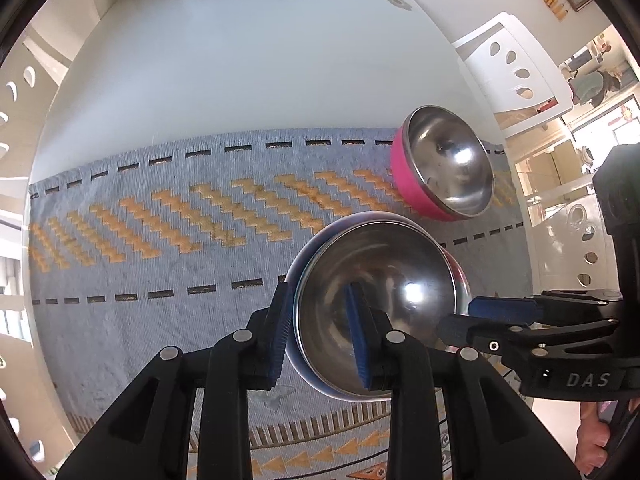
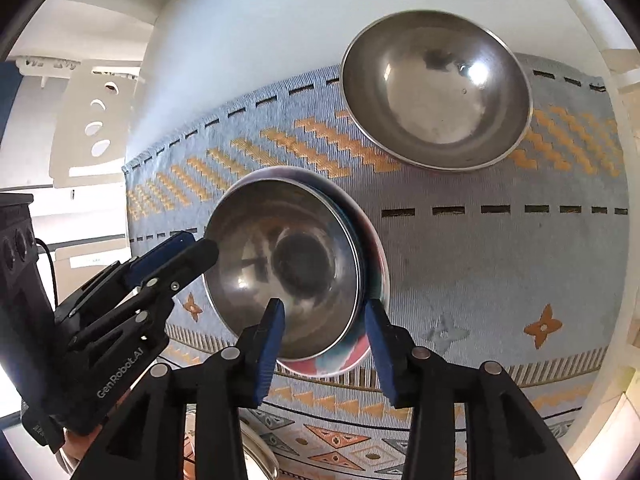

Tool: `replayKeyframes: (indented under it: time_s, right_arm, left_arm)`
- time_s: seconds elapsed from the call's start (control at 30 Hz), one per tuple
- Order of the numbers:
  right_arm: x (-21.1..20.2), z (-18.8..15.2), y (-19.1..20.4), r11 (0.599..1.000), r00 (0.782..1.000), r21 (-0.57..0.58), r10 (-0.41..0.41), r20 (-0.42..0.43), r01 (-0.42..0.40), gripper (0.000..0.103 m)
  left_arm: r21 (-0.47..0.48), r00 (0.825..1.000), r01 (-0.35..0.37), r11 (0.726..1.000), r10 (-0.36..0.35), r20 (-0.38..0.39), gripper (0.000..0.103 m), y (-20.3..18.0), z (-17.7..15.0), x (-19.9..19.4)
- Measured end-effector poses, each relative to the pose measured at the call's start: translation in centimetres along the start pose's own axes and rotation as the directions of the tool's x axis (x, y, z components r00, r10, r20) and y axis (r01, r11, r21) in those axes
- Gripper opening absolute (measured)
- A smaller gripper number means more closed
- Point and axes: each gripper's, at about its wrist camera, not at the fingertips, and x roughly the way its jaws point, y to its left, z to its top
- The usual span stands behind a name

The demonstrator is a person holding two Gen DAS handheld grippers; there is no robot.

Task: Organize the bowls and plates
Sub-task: 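Lower the blue steel bowl into the pink bowl and open both grippers, then move both grippers to the rim of the pink-rimmed steel bowl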

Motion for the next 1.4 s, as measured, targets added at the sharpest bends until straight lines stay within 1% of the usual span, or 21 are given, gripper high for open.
replayKeyframes:
  time_s: [0.13, 0.33, 0.5, 0.67, 0.87, 0.97, 1.13, 1.23, 1.4]
  right_arm:
    - [-0.7, -0.4, -0.1, 1.0, 1.0, 0.003, -0.006, 0.002, 0.006, 0.045]
    - [-2.2, -1.0, -0.2, 1.0, 1.0, -0.001, 0.012, 0.025, -0.012, 0.045]
    - [-3.8, -1.2, -1.2, 0.999, 0.998, 0.009, 0.038, 0.056, -0.039, 0.045]
    - [-6.2, -0.7, -3.7, 0.998, 0.993, 0.035, 0.049, 0.103, -0.053, 0.045]
    - [-9.5, 0.6, -7.8, 0.993, 0.984, 0.102, 0.046, 0.172, -0.065, 0.046]
    - [-10.5, 1.5, -9.9, 0.987, 0.978, 0.137, 0.049, 0.201, -0.078, 0.049]
    - [-9.9, 3.4, -12.3, 0.981, 0.973, 0.168, 0.063, 0.221, -0.102, 0.049]
    - [-8.8, 4.6, -12.8, 0.975, 0.97, 0.179, 0.087, 0.228, -0.129, 0.049]
    - [-6.4, 6.4, -13.3, 0.969, 0.967, 0.182, 0.123, 0.222, -0.165, 0.049]
  left_arm:
    - [0.0, 1.0, -0.014, 1.0, 0.014, 0.003, 0.025, -0.2, 0.0, -0.2]
    - [0.005, 0.999, -0.039, 0.999, 0.039, -0.003, 0.025, -0.7, 0.0, -0.3]
    - [0.015, 0.999, -0.051, 0.999, 0.051, -0.001, 0.027, -1.5, 0.2, -0.4]
    - [0.015, 0.999, -0.034, 0.999, 0.034, 0.01, 0.027, -2.5, 1.2, -0.6]
    - [0.016, 1.0, 0.007, 1.0, -0.007, 0.017, 0.027, -4.9, 3.9, -0.3]
    - [0.015, 1.0, 0.019, 1.0, -0.019, 0.006, 0.027, -6.1, 5.6, 0.8]
    - [-0.002, 0.999, 0.042, 0.999, -0.042, -0.028, 0.027, -7.4, 7.9, 3.3]
    - [-0.008, 0.998, 0.038, 0.999, -0.039, -0.042, 0.027, -7.8, 9.2, 4.8]
    - [-0.026, 0.996, 0.04, 0.999, -0.042, -0.08, 0.027, -7.9, 10.3, 7.6]
